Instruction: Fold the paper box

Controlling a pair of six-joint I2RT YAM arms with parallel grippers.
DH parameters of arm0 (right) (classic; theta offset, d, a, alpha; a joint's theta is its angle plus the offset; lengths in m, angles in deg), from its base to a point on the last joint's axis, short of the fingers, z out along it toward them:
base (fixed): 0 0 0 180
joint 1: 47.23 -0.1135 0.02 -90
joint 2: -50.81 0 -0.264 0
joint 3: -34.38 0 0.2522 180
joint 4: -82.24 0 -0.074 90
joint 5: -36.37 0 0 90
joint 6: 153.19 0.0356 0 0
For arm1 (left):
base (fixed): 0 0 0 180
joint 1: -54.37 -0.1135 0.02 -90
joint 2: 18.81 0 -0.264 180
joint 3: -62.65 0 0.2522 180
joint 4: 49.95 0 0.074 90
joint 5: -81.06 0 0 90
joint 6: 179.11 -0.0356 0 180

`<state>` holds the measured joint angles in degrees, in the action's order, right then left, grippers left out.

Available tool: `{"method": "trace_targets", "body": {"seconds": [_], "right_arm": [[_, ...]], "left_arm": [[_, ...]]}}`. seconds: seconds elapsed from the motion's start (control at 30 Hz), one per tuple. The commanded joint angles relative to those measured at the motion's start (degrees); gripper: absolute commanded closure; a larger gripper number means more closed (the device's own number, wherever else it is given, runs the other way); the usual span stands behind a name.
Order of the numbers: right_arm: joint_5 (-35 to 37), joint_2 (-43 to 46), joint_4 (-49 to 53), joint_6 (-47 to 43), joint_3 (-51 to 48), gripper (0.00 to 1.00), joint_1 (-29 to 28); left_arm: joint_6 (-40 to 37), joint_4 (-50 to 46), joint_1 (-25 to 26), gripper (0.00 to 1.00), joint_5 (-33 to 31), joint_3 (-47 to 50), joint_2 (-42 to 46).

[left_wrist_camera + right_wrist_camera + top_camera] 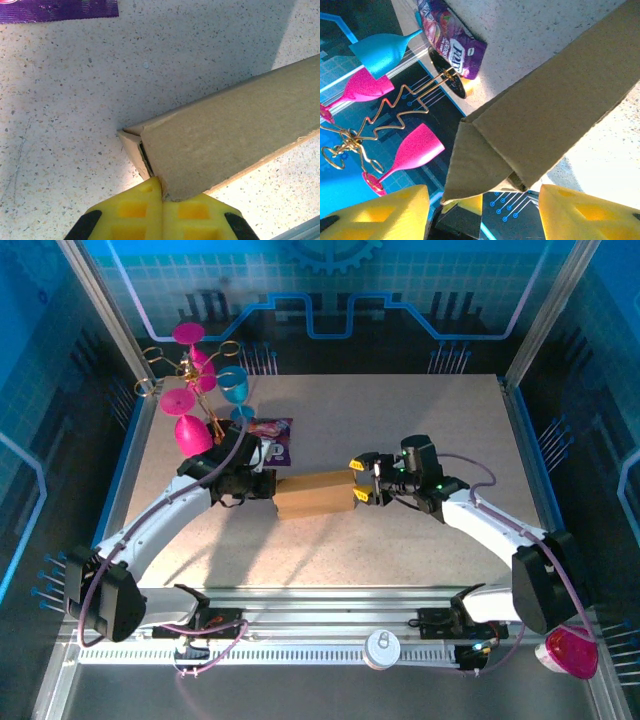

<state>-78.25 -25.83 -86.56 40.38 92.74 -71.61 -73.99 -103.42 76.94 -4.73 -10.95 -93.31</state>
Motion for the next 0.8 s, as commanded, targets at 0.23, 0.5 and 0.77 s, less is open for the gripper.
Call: {"method": "trace_targets", "body": {"seconds": [0.23,0.5,0.77], "right_arm": [[-0.4,-2.7,-1.3,-0.6,-0.9,0.55,-0.1],[-0.3,-3.1,-0.9,-1.2,-0.9,0.60,-0.1],[0.0,-3.4,-0.7,-1.7,-1.2,0.61,0.0]], "left_arm": [[1.2,-3.8,0.7,0.85,0.8,0.8,0.4],[7.3,-4.5,0.6,0.47,5.1,0.6,5.4],[34.6,1.6,-5.8,0.37,15.0,5.9,13.3]]}}
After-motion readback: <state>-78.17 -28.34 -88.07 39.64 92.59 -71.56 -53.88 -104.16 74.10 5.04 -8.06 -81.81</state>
